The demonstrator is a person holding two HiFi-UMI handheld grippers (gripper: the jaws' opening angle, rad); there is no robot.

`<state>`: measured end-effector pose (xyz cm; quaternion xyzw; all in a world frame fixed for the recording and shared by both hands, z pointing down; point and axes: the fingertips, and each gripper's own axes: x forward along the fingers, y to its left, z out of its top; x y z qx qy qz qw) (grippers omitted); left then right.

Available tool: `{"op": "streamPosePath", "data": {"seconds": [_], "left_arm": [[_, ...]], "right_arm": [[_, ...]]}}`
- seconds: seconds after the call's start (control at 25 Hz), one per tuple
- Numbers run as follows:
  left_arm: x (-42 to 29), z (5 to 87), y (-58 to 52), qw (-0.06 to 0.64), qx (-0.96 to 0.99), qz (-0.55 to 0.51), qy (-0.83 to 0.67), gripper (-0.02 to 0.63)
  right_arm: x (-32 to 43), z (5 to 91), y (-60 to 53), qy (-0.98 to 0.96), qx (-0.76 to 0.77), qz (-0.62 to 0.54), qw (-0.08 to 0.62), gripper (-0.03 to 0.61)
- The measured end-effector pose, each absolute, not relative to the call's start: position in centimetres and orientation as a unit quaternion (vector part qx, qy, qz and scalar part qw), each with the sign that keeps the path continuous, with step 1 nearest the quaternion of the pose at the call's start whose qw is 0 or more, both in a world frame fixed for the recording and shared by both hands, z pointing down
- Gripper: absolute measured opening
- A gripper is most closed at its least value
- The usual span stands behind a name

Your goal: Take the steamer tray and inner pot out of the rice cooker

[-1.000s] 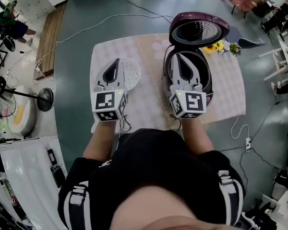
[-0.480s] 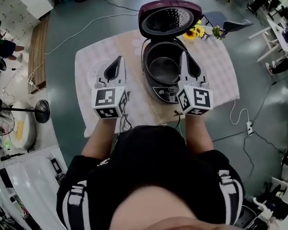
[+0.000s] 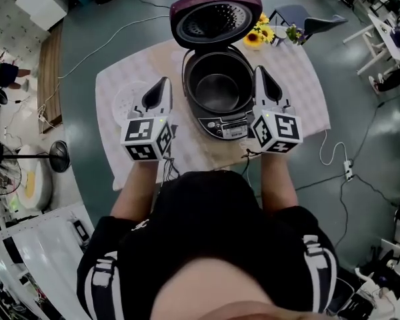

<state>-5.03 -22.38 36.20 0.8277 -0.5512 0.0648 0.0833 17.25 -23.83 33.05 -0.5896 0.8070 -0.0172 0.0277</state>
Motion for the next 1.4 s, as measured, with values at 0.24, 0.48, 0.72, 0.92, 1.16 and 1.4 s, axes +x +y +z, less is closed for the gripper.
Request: {"op": "streamPosePath", "data": {"seconds": [0.24,0.48,0.72,0.92,1.16,1.4], "left_arm": [[-3.1,37.6,-22.5,0.199,0.864,0.016,-0.463,0.011],[-2.6,38.9,-23.2,0.366,0.848,-0.089,-0.374,0.286],[-3.8,40.6,-24.7,0.467,0.794,-0.152,-0.360,0.327],[-3.0,41.5,-25.1,0.564,0.746,-0.201,-0.291,0.334],[-2.0,44.4,-24.6,0.618,0.729,-0.162,-0.243,0.334],[-1.5,47.5,-24.8,0.656,0.713,-0.118,-0.215,0.331]], "right_arm": [[18.1,34.7,-25.2,0.851,-0.502,-0.132,0.084,0.040],[20.3,36.5,-27.0,0.842,-0.423,-0.285,0.177,0.262],[21.6,38.6,-28.9,0.822,-0.379,-0.379,0.194,0.325],[22.2,41.0,-30.5,0.813,-0.346,-0.438,0.167,0.325],[22.0,46.1,-30.5,0.766,-0.268,-0.575,0.106,0.322],[22.3,50.1,-30.8,0.749,-0.231,-0.620,0.045,0.316]]}}
